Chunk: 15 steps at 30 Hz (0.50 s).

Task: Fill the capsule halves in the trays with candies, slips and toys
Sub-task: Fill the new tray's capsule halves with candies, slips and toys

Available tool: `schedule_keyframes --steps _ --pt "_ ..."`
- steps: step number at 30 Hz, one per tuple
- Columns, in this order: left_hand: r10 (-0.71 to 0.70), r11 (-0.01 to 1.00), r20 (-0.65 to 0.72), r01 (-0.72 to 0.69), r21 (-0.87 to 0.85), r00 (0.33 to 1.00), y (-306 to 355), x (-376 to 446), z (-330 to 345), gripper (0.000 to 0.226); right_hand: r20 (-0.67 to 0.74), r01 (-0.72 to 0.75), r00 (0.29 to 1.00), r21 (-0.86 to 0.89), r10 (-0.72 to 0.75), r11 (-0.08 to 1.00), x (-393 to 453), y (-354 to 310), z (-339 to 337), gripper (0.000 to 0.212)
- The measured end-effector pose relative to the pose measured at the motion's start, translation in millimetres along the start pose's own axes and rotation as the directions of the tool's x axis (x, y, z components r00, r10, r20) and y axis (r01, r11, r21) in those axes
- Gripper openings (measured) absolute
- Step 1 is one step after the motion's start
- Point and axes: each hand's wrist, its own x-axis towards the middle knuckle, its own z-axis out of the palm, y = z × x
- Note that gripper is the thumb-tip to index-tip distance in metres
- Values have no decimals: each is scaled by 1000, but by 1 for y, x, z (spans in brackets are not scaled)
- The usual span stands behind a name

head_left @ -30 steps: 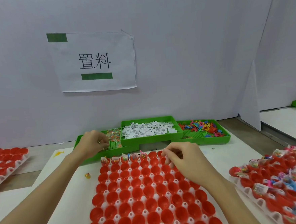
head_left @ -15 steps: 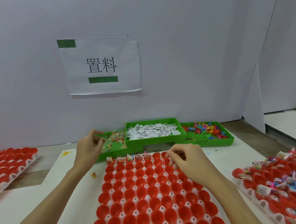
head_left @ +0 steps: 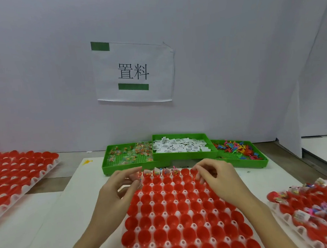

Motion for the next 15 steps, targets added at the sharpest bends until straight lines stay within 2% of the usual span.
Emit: schedule_keyframes --steps 2,7,12,15 --pt "14 1000 29 -14 -17 999 0 -4 -4 36 -18 18 1000 -61 -19 998 9 -4 7 15" --pt "-2 985 -32 -4 -172 1000 -1 -5 -8 33 83 75 995 -319 -52 945 65 -8 20 22" --pt "16 993 -32 -19 -118 999 -10 -9 -7 37 66 -46 994 -476 88 878 126 3 26 19" --pt "16 995 -38 -19 -98 999 -12 -9 -8 37 135 -54 980 -520 145 853 144 15 31 17"
